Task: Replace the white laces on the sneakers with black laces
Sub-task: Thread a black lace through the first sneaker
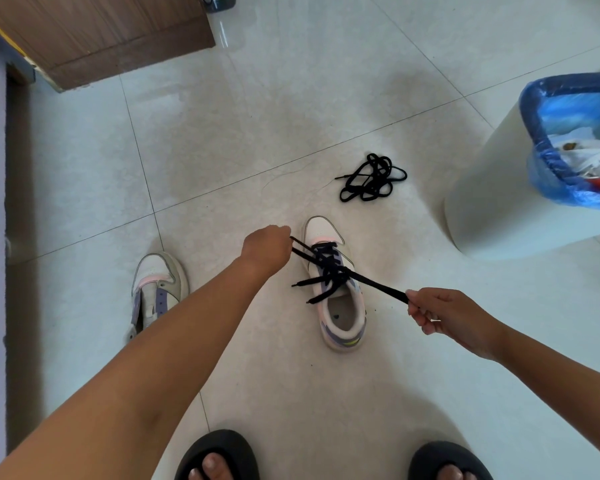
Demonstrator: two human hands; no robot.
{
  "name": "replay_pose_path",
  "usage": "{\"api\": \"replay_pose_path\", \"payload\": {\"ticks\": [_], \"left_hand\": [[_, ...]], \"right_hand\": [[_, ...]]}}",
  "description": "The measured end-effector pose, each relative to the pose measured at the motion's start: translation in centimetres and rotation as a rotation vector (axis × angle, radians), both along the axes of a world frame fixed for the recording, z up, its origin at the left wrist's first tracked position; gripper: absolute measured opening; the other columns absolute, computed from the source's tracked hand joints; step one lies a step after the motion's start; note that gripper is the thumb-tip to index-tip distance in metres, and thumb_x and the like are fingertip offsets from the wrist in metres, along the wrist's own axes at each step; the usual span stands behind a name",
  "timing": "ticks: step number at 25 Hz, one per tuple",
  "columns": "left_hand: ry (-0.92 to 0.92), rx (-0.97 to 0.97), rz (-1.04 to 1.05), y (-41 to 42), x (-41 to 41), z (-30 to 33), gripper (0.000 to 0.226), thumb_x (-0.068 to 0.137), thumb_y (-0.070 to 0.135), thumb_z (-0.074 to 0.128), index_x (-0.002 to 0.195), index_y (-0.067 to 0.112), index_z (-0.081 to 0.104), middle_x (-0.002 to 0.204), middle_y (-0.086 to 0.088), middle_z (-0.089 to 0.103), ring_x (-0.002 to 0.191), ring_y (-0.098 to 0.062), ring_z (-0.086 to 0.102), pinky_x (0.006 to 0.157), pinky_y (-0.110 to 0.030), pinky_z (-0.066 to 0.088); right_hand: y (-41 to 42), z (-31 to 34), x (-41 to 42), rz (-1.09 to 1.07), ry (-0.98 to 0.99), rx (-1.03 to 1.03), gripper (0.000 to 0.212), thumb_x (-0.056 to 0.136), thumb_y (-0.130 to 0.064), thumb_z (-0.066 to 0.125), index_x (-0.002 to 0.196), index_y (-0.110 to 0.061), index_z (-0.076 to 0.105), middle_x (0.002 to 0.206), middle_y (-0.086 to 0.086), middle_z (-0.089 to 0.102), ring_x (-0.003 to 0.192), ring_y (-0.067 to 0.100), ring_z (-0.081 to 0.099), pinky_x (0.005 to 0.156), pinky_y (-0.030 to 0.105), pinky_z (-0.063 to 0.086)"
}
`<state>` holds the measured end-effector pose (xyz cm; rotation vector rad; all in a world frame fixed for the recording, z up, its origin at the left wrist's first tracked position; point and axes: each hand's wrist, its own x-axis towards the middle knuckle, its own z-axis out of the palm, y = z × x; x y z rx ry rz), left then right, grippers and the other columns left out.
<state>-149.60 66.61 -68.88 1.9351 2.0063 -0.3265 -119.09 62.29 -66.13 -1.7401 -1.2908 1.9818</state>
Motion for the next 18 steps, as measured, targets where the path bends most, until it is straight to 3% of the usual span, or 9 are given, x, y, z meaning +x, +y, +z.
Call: {"api": "replay_pose_path", "payload": {"ticks": [3,7,10,12,15,17,18], "left_hand": [[0.277,0.012,-0.206,-0.7,-1.2,0.0,0.022,0.091,0.002,0.041,0.111,0.007,0.049,0.108,-0.007,0.057,0.095,-0.025,0.058,0.065,-0.03,0.031],[0.418,0.043,-0.304,-0.8,-2.9,0.1,0.026,0.086,-0.005,0.041,0.108,0.008,0.049,0.104,-0.005,0.058,0.094,-0.023,0.057,0.061,-0.028,0.027],[0.448,-0.052,-0.3,-0.9,-3.6,-0.1,0.024,0.089,-0.001,0.041,0.107,0.01,0.051,0.103,-0.003,0.061,0.094,-0.022,0.058,0.066,-0.029,0.031],[0.282,-0.129,-0.216,-1.0,-3.9,-0.4,0.018,0.098,0.014,0.037,0.103,0.012,0.055,0.099,-0.004,0.063,0.092,-0.023,0.06,0.066,-0.029,0.034],[-0.31,-0.138,0.151,-2.1,-5.3,0.7,0.038,0.1,0.04,0.036,0.092,0.013,0.062,0.082,-0.004,0.063,0.081,-0.022,0.059,0.07,-0.033,0.042],[-0.54,0.072,0.326,-4.0,-7.0,2.0,0.027,0.097,0.035,0.047,0.094,0.013,0.062,0.08,-0.006,0.064,0.076,-0.023,0.059,0.073,-0.036,0.045],[-0.54,0.168,0.384,-5.2,-8.0,2.6,0.02,0.095,0.03,0.051,0.098,0.013,0.061,0.082,-0.007,0.063,0.077,-0.024,0.059,0.071,-0.035,0.044]], "right_hand": [[-0.7,-0.1,1.1,0.054,-0.01,-0.009,0.033,0.093,-0.031,0.053,0.071,-0.008,0.059,0.068,0.007,0.048,0.059,0.017,0.041,0.065,0.029,0.039],[-1.5,-0.2,2.4,0.046,0.005,-0.067,0.033,0.087,-0.038,0.053,0.073,-0.008,0.056,0.065,0.007,0.045,0.059,0.019,0.039,0.067,0.032,0.038],[-1.4,-0.2,2.5,0.051,-0.011,-0.117,0.034,0.082,-0.042,0.055,0.074,-0.009,0.055,0.065,0.008,0.044,0.06,0.019,0.039,0.068,0.032,0.038],[-0.7,0.0,2.1,-0.039,0.038,-0.132,0.035,0.075,-0.045,0.062,0.079,-0.01,0.06,0.072,0.009,0.052,0.062,0.018,0.047,0.068,0.031,0.04],[1.3,-0.1,1.2,-0.368,0.176,-0.048,0.043,0.075,-0.034,0.07,0.114,-0.022,0.059,0.099,0.004,0.065,0.086,0.018,0.062,0.077,0.033,0.047],[1.9,-0.1,-0.4,-0.307,-0.021,0.122,0.04,0.089,-0.017,0.062,0.127,-0.023,0.051,0.112,0.004,0.061,0.096,0.018,0.059,0.081,0.032,0.047],[1.9,-0.1,-1.4,-0.201,-0.139,0.223,0.038,0.091,-0.016,0.06,0.128,-0.022,0.052,0.116,0.006,0.059,0.095,0.017,0.058,0.079,0.028,0.046]]}}
